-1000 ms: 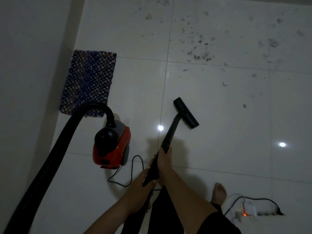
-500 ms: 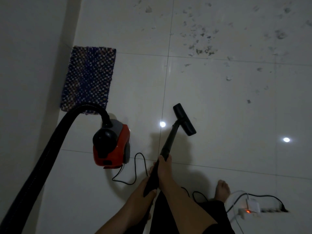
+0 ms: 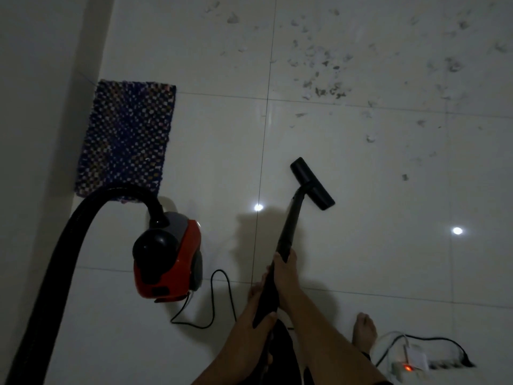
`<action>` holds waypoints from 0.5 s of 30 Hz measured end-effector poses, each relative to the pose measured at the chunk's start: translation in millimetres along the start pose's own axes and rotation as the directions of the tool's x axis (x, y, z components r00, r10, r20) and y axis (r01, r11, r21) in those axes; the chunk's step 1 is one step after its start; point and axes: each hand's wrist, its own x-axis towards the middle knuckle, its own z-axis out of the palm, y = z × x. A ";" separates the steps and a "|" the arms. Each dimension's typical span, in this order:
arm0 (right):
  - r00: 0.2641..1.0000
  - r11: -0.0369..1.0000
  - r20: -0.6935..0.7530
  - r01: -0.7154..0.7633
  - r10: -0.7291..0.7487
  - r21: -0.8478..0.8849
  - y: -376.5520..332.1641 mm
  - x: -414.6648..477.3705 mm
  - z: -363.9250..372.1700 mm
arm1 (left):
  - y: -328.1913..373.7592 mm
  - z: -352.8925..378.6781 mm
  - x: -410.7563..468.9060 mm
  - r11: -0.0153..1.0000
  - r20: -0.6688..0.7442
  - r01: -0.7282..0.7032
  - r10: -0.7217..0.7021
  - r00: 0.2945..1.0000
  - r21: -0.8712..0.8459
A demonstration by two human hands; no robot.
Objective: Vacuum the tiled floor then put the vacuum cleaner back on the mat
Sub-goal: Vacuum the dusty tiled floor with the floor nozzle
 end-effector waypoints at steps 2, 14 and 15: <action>1.000 0.998 0.015 -0.009 0.010 -0.058 -9.4 12.2 9.4 | 5.6 -3.3 8.5 0.999 -0.019 -0.010 0.009 1.000 -0.042; 0.984 0.953 0.175 0.075 -0.023 -0.294 -89.1 63.7 74.7 | 51.4 -41.4 63.9 0.950 -0.099 -0.008 -0.024 0.995 -0.314; 0.983 0.950 0.181 0.077 -0.022 -0.304 -95.5 68.7 80.6 | 55.7 -44.5 69.2 0.946 -0.111 -0.018 -0.019 0.994 -0.323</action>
